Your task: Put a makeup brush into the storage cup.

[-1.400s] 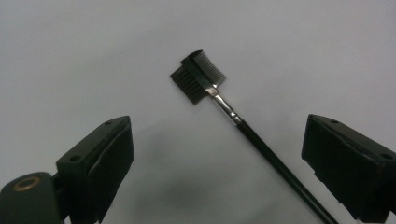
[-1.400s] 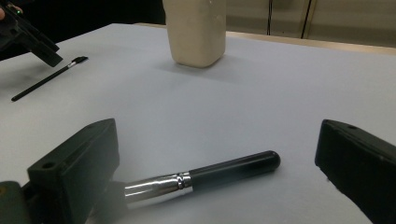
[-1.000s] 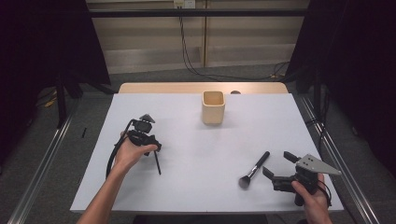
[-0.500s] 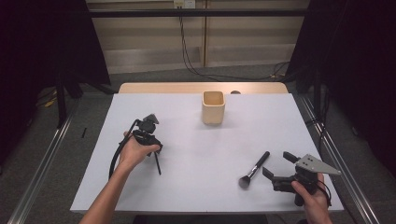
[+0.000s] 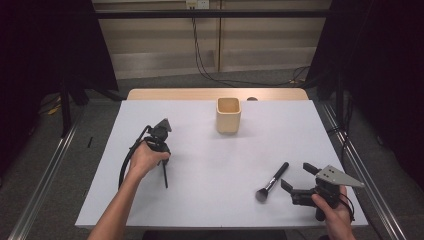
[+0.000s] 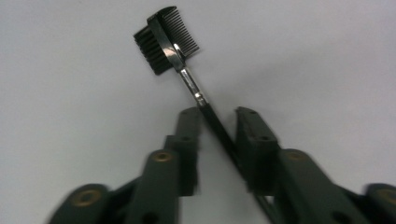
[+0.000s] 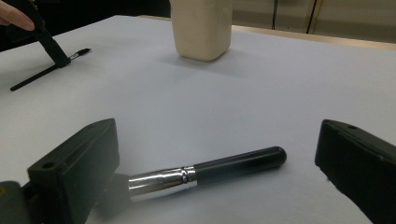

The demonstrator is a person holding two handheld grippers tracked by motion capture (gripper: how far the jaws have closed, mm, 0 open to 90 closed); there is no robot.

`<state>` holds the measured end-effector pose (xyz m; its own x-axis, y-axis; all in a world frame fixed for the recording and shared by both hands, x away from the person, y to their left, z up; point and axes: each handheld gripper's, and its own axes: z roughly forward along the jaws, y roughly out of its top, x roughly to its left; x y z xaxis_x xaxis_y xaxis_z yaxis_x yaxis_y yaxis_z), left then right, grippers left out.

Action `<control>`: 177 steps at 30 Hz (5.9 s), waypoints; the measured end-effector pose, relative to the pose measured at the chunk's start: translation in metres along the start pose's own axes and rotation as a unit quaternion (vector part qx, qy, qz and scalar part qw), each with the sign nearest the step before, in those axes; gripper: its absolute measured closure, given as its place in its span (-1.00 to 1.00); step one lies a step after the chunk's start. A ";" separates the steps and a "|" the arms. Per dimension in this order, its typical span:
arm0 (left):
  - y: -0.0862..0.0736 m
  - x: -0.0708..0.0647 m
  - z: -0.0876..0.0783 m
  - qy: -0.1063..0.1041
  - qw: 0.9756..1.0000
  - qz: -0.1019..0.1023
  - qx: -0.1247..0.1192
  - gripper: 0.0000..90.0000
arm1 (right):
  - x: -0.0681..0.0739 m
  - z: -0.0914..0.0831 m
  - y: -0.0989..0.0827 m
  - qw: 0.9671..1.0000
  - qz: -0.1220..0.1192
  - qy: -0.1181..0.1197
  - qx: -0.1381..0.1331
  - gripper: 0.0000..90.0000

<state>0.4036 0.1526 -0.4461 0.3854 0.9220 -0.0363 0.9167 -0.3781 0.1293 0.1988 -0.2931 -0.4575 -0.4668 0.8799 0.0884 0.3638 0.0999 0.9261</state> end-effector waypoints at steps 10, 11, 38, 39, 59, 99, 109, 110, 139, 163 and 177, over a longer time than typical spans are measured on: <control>0.000 0.005 0.000 -0.012 1.000 -0.007 0.003 0.91 | 0.000 -0.001 0.000 1.000 -0.001 0.002 0.000 -1.00; -0.001 0.005 0.000 -0.011 1.000 -0.006 -0.001 0.91 | 0.000 -0.001 0.000 1.000 -0.001 0.001 -0.001 -1.00; -0.021 0.020 -0.018 -0.086 0.989 0.030 -0.118 0.91 | 0.000 0.000 0.000 1.000 0.003 0.001 -0.004 -1.00; -0.022 0.019 -0.019 -0.086 0.988 0.033 -0.126 0.91 | 0.000 0.000 0.000 1.000 0.002 0.001 -0.004 -1.00; -0.046 0.019 -0.037 -0.103 0.947 0.070 -0.298 0.91 | 0.001 0.001 0.000 1.000 0.000 -0.001 -0.008 -1.00; -0.075 0.016 -0.061 -0.149 0.834 0.083 -0.524 0.91 | 0.001 -0.002 0.001 1.000 0.000 0.008 -0.023 -1.00; -0.065 0.009 -0.068 -0.153 0.818 0.087 -0.548 0.91 | 0.002 -0.004 0.001 1.000 -0.003 0.009 -0.026 -1.00; -0.065 0.008 -0.068 -0.157 0.817 0.087 -0.548 0.91 | 0.002 -0.004 0.001 1.000 -0.004 0.009 -0.026 -1.00; -0.005 -0.054 -0.090 -0.189 0.799 0.141 -0.553 0.91 | 0.003 -0.003 0.000 1.000 -0.007 0.012 -0.023 -1.00; 0.039 -0.071 -0.096 -0.197 0.786 0.131 -0.572 0.91 | 0.003 -0.005 0.000 1.000 -0.005 0.011 -0.026 -1.00; 0.062 -0.078 -0.102 -0.189 0.781 0.142 -0.577 0.91 | 0.003 -0.007 -0.001 1.000 -0.004 0.011 -0.027 -1.00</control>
<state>0.4196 0.0657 -0.3342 0.7599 0.6416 -0.1043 0.1654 -0.0356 0.9856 0.1915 -0.2936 -0.4558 -0.4866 0.8692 0.0882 0.3159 0.0809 0.9453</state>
